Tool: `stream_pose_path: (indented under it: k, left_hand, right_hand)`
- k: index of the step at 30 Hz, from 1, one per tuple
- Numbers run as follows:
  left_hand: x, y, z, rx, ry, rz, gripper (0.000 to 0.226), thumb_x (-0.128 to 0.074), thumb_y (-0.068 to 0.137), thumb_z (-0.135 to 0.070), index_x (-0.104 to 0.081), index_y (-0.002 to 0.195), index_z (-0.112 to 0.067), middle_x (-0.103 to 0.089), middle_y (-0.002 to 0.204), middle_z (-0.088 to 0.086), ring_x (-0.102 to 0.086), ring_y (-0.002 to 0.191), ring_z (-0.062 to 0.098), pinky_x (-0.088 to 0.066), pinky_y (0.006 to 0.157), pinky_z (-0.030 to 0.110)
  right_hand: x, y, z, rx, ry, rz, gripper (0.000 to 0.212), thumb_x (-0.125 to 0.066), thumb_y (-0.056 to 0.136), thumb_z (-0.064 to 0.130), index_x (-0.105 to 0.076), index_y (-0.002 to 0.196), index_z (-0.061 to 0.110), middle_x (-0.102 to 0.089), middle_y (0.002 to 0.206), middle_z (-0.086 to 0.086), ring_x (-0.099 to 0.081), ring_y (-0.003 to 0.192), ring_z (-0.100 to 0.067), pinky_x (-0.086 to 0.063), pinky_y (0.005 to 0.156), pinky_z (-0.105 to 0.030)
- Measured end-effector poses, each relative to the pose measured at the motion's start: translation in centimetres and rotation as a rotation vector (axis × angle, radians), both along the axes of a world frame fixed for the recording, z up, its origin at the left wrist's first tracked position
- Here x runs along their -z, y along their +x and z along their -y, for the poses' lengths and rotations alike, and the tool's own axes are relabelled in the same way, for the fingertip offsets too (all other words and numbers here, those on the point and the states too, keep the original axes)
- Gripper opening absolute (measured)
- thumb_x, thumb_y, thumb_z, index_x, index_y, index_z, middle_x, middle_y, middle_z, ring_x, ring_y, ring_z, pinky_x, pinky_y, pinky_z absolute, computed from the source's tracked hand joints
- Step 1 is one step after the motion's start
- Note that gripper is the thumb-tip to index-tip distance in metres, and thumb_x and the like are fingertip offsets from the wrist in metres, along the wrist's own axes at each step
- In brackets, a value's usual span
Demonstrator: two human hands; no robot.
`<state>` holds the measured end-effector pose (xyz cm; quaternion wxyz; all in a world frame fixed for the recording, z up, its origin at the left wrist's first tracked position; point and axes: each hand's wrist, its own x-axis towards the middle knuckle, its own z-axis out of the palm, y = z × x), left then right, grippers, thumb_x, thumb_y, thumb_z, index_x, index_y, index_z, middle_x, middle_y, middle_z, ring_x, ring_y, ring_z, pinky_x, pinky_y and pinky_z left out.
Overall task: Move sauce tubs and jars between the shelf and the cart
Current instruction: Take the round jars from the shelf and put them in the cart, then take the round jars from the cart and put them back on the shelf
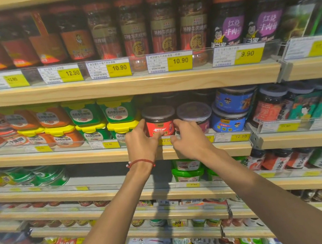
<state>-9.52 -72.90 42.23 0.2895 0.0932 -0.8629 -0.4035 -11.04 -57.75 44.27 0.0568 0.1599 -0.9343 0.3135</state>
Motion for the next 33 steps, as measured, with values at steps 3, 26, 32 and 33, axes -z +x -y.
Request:
stream_pose_path:
  k: [3, 26, 32, 33]
  left_hand:
    - [0.0, 1.1, -0.1, -0.051, -0.011, -0.032, 0.033, -0.085, 0.079, -0.028, -0.073, 0.106, -0.013, -0.078, 0.095, 0.002, -0.073, 0.089, 0.015, -0.060, 0.086, 0.039]
    - [3.5, 10.8, -10.1, 0.453, -0.755, -0.095, 0.031, -0.059, 0.093, -0.043, -0.068, 0.108, -0.017, -0.066, 0.099, 0.001, -0.063, 0.087, 0.026, -0.054, 0.065, 0.040]
    - [6.8, 14.7, -14.0, 0.647, -0.909, -0.041, 0.037, -0.051, 0.096, -0.045, -0.066, 0.112, -0.016, -0.065, 0.103, 0.002, -0.061, 0.094, 0.027, -0.048, 0.069, 0.039]
    - [7.1, 15.3, -15.0, 0.682, -0.921, -0.024, 0.038, -0.049, 0.097, -0.047, -0.065, 0.114, -0.017, -0.065, 0.107, 0.002, -0.060, 0.098, 0.027, -0.048, 0.073, 0.040]
  right_hand:
    - [0.0, 0.9, -0.6, -0.034, 0.038, -0.051, 0.038, -0.061, 0.095, 0.018, -0.063, 0.133, 0.013, -0.070, 0.125, -0.007, -0.061, 0.122, -0.031, -0.051, 0.103, -0.043]
    - [5.3, 17.3, -12.8, 0.365, 0.274, -0.249, 0.041, -0.062, 0.091, 0.037, -0.072, 0.122, 0.013, -0.071, 0.114, -0.006, -0.063, 0.108, -0.030, -0.051, 0.088, -0.041]
    - [9.1, 25.0, -15.8, 0.606, 0.318, -0.158, 0.041, -0.062, 0.088, 0.040, -0.075, 0.114, 0.011, -0.071, 0.101, -0.006, -0.065, 0.093, -0.032, -0.054, 0.077, -0.043]
    - [9.6, 26.2, -16.6, 0.650, 0.317, -0.160, 0.040, -0.063, 0.088, 0.039, -0.075, 0.113, 0.011, -0.072, 0.100, -0.006, -0.065, 0.092, -0.032, -0.054, 0.075, -0.042]
